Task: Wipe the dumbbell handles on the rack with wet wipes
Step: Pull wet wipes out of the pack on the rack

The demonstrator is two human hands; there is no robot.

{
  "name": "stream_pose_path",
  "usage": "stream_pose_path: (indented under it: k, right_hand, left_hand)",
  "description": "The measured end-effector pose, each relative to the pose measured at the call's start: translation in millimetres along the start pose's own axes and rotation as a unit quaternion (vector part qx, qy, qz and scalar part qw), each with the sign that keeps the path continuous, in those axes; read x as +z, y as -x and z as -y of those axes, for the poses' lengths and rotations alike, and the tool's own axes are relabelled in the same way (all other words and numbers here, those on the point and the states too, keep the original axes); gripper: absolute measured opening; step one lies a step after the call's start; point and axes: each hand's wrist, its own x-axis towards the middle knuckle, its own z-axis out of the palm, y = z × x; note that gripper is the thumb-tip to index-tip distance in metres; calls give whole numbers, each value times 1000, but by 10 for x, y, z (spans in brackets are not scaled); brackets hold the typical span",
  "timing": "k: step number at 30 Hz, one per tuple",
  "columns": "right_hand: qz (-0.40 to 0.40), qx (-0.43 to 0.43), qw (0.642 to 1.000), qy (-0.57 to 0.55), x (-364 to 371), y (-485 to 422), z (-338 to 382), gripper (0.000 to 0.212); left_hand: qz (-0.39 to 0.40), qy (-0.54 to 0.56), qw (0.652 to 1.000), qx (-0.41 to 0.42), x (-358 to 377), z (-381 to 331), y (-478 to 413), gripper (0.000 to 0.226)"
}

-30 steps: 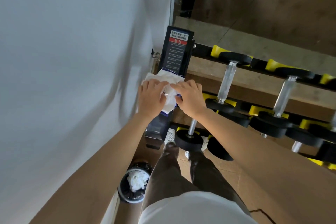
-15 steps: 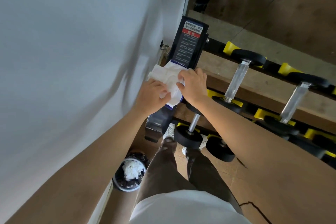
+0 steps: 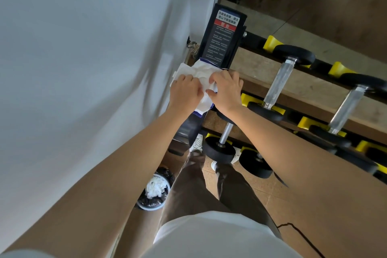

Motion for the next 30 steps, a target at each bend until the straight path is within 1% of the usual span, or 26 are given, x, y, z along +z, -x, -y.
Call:
stream_pose_path:
  k: [5,7,9,11,14,16,18,22,25,27,30]
  right_hand:
    - [-21,11,999,-22,55,39,14,29]
    - [-37,16,999,-30,87,57,15,32]
    - [-49,21,998,-32,116,71,20,34]
    - [-53,28,998,-34,140,79,55,33]
    - [-62,42,996,-52,162,79,117,30]
    - [-60,48,994,-82,163,72,139,29]
    - [-52,46,992,-101,156,49,152,28]
    - [-58,32,990,-125,142,-20,172,24]
    - [-67,7,982,-177,123,-44,166,23]
    - [-66,-1,976,-207,96,-44,155,23]
    - [-61,4,974,-217,68,-51,137,22]
  left_hand:
    - [24,-84,995,41,77,26,40,22]
    - [28,-88,995,47,99,56,57,27]
    - [25,-48,997,52,104,93,58,35]
    - [19,28,998,53,98,161,54,37]
    - [11,122,992,44,79,268,55,32]
    - [26,164,986,27,59,301,60,23]
    - [49,191,980,11,47,305,69,16]
    - [61,221,973,-15,3,348,74,14]
    - [73,253,963,-47,-21,372,80,15]
    - [73,254,963,-47,-16,368,117,13]
    - [61,277,957,-57,-60,318,162,7]
